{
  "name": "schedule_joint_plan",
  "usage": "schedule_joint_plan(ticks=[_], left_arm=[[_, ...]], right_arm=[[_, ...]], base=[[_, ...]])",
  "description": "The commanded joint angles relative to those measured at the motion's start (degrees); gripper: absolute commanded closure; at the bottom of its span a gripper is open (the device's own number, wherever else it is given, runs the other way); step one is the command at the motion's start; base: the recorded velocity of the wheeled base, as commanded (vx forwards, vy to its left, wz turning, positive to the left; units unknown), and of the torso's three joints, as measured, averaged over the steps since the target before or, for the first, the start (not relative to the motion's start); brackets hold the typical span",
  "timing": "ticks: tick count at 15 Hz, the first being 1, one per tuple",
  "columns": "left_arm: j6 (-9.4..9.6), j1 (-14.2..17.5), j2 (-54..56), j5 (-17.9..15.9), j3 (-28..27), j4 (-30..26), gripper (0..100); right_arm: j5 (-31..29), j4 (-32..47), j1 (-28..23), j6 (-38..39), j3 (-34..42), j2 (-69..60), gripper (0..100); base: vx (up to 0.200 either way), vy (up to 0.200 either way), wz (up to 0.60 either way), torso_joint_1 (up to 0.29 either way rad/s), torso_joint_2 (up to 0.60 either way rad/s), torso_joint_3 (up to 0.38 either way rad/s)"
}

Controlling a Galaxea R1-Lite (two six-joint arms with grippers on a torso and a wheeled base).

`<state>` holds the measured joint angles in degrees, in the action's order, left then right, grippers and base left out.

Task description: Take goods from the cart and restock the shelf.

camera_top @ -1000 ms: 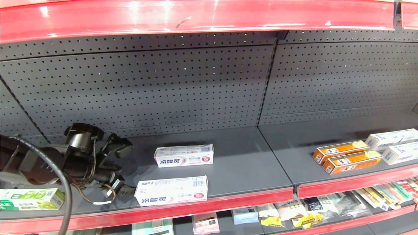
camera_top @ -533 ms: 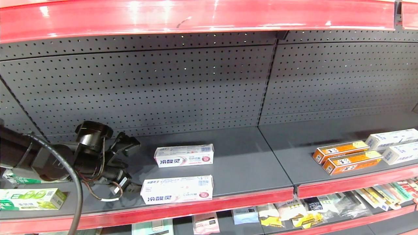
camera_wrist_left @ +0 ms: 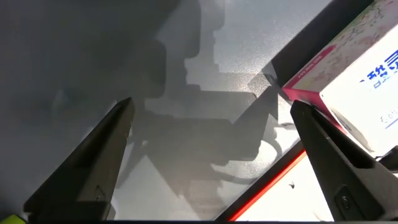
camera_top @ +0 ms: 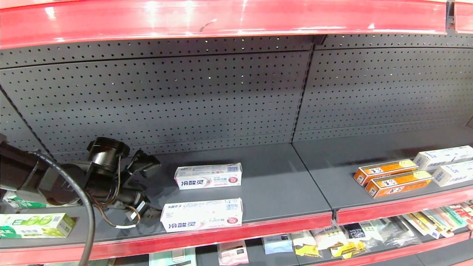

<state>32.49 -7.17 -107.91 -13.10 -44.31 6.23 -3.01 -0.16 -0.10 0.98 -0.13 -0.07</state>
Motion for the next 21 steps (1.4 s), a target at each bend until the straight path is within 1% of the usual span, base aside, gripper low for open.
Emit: schedule_joint_plan(ticks=[1, 11, 14, 21], left_arm=[[0.03, 0.0, 0.2, 0.0, 0.0, 0.0, 0], [0.03, 0.0, 0.7, 0.0, 0.1, -0.1, 0], [0.03, -0.7, 0.7, 0.0, 0.1, -0.1, 0], [0.03, -0.4, 0.8, 0.0, -0.3, 0.0, 0]], right_arm=[[-0.1, 0.0, 0.0, 0.0, 0.0, 0.1, 0], [-0.1, 0.0, 0.0, 0.0, 0.0, 0.1, 0], [-0.1, 0.0, 0.0, 0.0, 0.0, 0.1, 0], [0.0, 0.0, 0.0, 0.0, 0.0, 0.1, 0]], base=[[0.000, 0.000, 0.00, 0.000, 0.00, 0.000], [0.000, 0.000, 0.00, 0.000, 0.00, 0.000], [0.000, 0.000, 0.00, 0.000, 0.00, 0.000], [0.000, 0.000, 0.00, 0.000, 0.00, 0.000]])
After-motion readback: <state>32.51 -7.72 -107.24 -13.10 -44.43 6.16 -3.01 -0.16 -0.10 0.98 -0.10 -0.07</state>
